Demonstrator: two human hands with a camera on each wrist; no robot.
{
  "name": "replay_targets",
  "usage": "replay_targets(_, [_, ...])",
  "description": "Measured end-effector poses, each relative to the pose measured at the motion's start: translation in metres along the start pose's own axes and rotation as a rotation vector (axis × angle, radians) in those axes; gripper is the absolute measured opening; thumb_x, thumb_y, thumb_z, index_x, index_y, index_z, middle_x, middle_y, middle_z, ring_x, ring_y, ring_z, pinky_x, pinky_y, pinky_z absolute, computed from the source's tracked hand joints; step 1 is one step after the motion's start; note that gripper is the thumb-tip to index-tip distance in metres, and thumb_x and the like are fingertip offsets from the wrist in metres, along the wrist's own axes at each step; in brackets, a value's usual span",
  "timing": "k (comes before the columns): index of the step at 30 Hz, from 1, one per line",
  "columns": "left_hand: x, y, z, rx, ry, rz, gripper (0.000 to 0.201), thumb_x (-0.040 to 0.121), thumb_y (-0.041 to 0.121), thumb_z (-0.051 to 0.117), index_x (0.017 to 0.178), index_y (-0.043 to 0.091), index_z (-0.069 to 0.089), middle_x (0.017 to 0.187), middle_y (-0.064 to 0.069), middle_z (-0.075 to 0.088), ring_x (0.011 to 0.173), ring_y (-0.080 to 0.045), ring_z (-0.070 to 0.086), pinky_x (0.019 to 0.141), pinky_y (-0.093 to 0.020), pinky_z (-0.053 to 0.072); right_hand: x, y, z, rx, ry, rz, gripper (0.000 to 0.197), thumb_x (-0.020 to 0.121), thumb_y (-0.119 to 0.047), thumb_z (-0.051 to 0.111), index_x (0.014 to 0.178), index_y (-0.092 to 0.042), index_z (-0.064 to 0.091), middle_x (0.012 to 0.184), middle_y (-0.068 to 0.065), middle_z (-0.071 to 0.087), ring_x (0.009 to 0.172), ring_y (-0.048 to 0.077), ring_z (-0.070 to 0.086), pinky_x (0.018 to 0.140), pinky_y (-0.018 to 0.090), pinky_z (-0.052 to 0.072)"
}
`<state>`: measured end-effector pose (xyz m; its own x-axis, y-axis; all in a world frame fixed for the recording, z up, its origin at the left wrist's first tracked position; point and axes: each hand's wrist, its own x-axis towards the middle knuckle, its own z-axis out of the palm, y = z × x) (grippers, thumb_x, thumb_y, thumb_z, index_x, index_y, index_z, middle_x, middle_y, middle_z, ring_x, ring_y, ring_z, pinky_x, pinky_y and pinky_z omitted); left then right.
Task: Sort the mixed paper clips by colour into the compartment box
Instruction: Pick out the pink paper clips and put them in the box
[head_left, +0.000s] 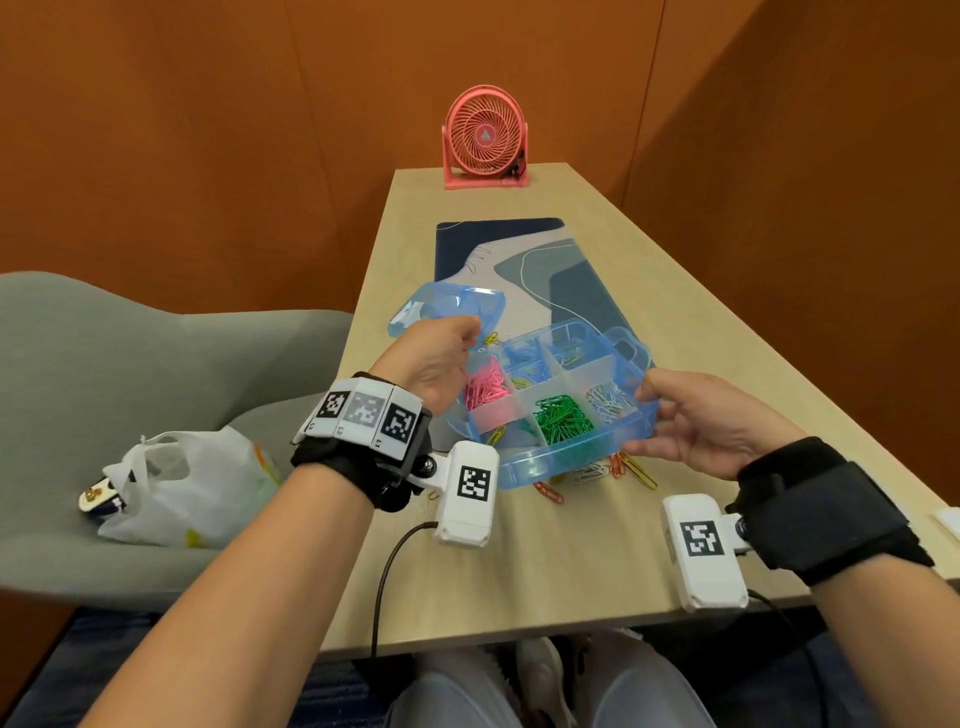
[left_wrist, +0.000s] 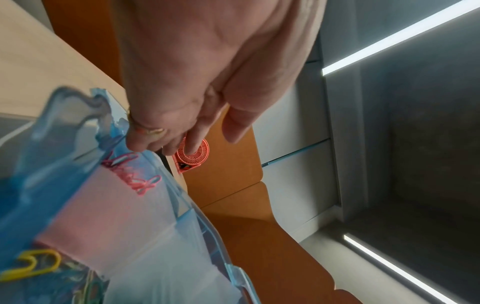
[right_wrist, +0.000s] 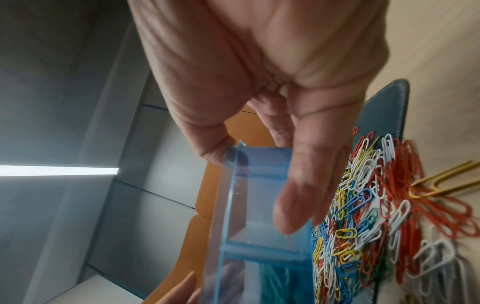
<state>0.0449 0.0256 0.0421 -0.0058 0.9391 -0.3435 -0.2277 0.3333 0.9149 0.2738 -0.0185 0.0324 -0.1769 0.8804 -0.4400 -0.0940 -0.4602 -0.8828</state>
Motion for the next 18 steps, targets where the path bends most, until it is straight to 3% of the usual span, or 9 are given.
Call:
replay_targets(2, [-0.003, 0.002, -0.001, 0.073, -0.030, -0.003, 0.032, 0.101, 0.019, 0.038, 0.128, 0.003, 0.046, 0.126, -0.007, 0.046, 0.126, -0.017, 0.040, 0.108, -0.032, 0.027, 0.001, 0.001, -0.001, 0.002, 0.007, 0.000, 0.020, 0.091, -0.003, 0.045, 0.107, -0.010, 0.056, 0.084, 0.013, 0.074, 0.073, 0.026, 0.073, 0.054, 0.029, 0.060])
replay_targets(3, [-0.006, 0.004, -0.001, 0.106, -0.053, 0.005, 0.038, 0.101, 0.021, 0.038, 0.133, 0.001, 0.043, 0.139, -0.009, 0.040, 0.137, -0.019, 0.029, 0.113, -0.035, 0.019, 0.001, 0.001, -0.002, 0.000, 0.015, -0.003, 0.020, 0.091, -0.003, 0.045, 0.106, -0.009, 0.057, 0.084, 0.013, 0.074, 0.073, 0.026, 0.073, 0.055, 0.030, 0.060])
replay_targets(5, [-0.010, 0.009, -0.004, 0.137, -0.096, 0.020, 0.041, 0.100, 0.023, 0.039, 0.136, 0.003, 0.043, 0.146, -0.013, 0.035, 0.140, -0.024, 0.026, 0.111, -0.037, 0.023, 0.002, 0.001, -0.004, 0.003, 0.041, -0.010, 0.019, 0.090, -0.002, 0.046, 0.103, -0.008, 0.058, 0.085, 0.013, 0.074, 0.074, 0.027, 0.073, 0.058, 0.031, 0.060])
replay_targets(6, [-0.012, 0.012, -0.008, 0.145, -0.101, 0.032, 0.037, 0.099, 0.023, 0.042, 0.132, 0.005, 0.048, 0.141, -0.014, 0.042, 0.135, -0.025, 0.035, 0.107, -0.036, 0.031, 0.002, 0.001, -0.006, 0.011, 0.053, -0.013, 0.020, 0.089, -0.002, 0.046, 0.103, -0.008, 0.058, 0.085, 0.014, 0.074, 0.074, 0.028, 0.073, 0.059, 0.031, 0.060])
replay_targets(8, [-0.016, 0.015, -0.014, 0.174, -0.082, 0.074, 0.018, 0.097, 0.020, 0.048, 0.108, 0.010, 0.058, 0.112, -0.011, 0.058, 0.107, -0.022, 0.057, 0.089, -0.030, 0.046, 0.002, 0.002, -0.010, 0.032, 0.075, -0.019, 0.020, 0.089, -0.001, 0.045, 0.104, -0.007, 0.058, 0.084, 0.014, 0.074, 0.075, 0.028, 0.073, 0.060, 0.032, 0.060])
replay_targets(10, [-0.018, 0.015, -0.020, 0.278, -0.058, 0.105, 0.008, 0.095, 0.014, 0.051, 0.089, 0.010, 0.056, 0.085, -0.007, 0.057, 0.075, -0.017, 0.058, 0.069, -0.024, 0.052, 0.001, 0.003, -0.014, 0.051, 0.094, -0.028, 0.021, 0.089, 0.000, 0.045, 0.104, -0.007, 0.058, 0.082, 0.013, 0.074, 0.074, 0.027, 0.073, 0.059, 0.032, 0.060])
replay_targets(12, [-0.019, 0.009, -0.026, 0.467, -0.075, 0.082, 0.011, 0.094, 0.008, 0.052, 0.083, 0.008, 0.053, 0.072, -0.006, 0.053, 0.061, -0.014, 0.052, 0.057, -0.020, 0.051, 0.000, 0.004, -0.018, 0.072, 0.102, -0.041, 0.022, 0.089, 0.000, 0.044, 0.104, -0.008, 0.057, 0.081, 0.011, 0.075, 0.072, 0.026, 0.073, 0.058, 0.031, 0.060])
replay_targets(15, [-0.019, -0.012, -0.030, 0.912, -0.108, -0.015, 0.008, 0.090, 0.006, 0.056, 0.082, 0.007, 0.057, 0.072, -0.009, 0.059, 0.061, -0.016, 0.056, 0.063, -0.024, 0.055, -0.003, 0.006, -0.022, 0.096, 0.115, -0.052, 0.020, 0.090, 0.000, 0.044, 0.103, -0.008, 0.057, 0.082, 0.011, 0.074, 0.070, 0.025, 0.073, 0.058, 0.030, 0.060])
replay_targets(18, [-0.019, -0.032, -0.026, 1.284, -0.202, -0.064, 0.007, 0.083, 0.011, 0.061, 0.085, 0.005, 0.066, 0.080, -0.012, 0.067, 0.064, -0.018, 0.058, 0.072, -0.029, 0.055, -0.005, 0.009, -0.024, 0.113, 0.133, -0.054, 0.020, 0.089, 0.001, 0.045, 0.103, -0.008, 0.057, 0.097, 0.015, 0.069, 0.071, 0.026, 0.073, 0.055, 0.029, 0.060])
